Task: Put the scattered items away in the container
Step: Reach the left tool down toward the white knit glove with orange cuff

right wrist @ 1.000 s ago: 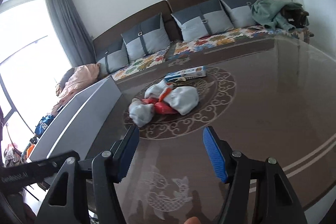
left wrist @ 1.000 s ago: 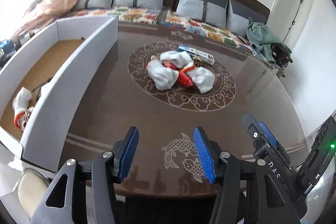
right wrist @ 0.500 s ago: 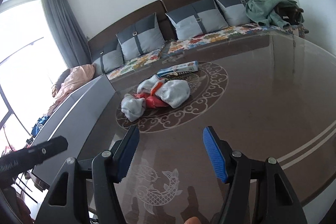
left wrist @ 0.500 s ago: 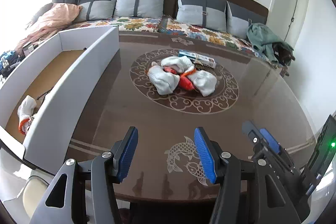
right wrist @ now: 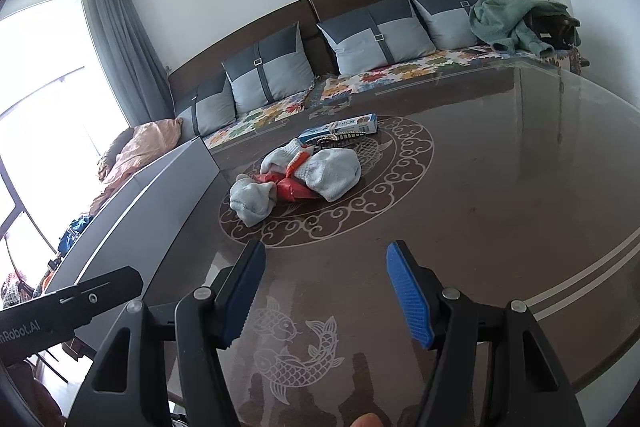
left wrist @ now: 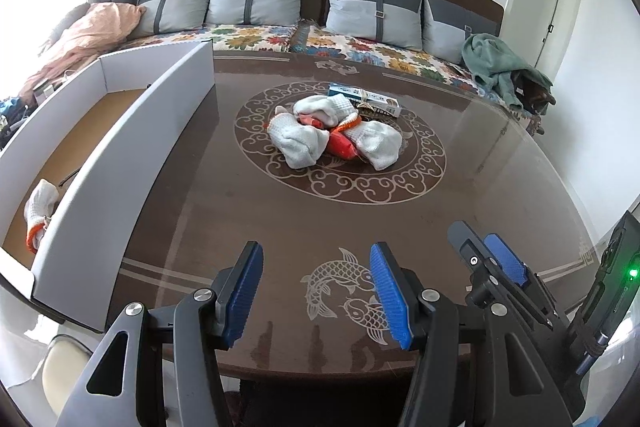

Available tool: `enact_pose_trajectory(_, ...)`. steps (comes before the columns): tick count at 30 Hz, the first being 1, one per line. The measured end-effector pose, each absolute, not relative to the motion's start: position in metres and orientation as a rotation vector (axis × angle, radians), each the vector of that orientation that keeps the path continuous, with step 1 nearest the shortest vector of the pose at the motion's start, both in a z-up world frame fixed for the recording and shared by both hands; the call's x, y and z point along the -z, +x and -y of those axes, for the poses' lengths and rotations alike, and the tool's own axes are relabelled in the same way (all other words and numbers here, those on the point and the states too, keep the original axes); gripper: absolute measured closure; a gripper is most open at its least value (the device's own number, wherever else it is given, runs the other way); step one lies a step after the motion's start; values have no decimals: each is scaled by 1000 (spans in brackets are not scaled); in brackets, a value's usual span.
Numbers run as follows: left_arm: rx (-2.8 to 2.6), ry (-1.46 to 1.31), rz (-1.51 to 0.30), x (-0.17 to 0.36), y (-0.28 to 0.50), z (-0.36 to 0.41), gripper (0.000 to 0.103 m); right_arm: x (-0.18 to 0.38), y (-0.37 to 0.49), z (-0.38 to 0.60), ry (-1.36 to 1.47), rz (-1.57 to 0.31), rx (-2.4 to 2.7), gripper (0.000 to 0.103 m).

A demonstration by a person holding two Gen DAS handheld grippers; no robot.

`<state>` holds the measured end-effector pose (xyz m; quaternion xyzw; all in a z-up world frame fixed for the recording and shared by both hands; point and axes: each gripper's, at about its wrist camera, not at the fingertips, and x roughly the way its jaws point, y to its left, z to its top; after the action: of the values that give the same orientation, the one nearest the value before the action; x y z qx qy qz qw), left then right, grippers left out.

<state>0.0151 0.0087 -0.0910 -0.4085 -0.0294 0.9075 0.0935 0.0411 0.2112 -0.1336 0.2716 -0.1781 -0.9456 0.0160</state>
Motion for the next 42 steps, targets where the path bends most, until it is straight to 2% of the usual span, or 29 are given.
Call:
enact_pose_trajectory(11, -2683, -1172, 30, 87, 18, -19, 47, 134, 43, -209, 862, 539, 2942, 39)
enact_pose_trajectory(17, -2701, -1149, 71, 82, 18, -15, 47, 135, 44, -213, 856, 550, 2957, 39)
enact_pose_trajectory(38, -2562, -1517, 256, 140, -43, -2, 47, 159, 33, -221, 938, 628, 2883, 39)
enact_pose_trajectory(42, -2567, -1521, 244, 140, -50, -7, 47, 166, 29, -226, 971, 671, 2864, 39)
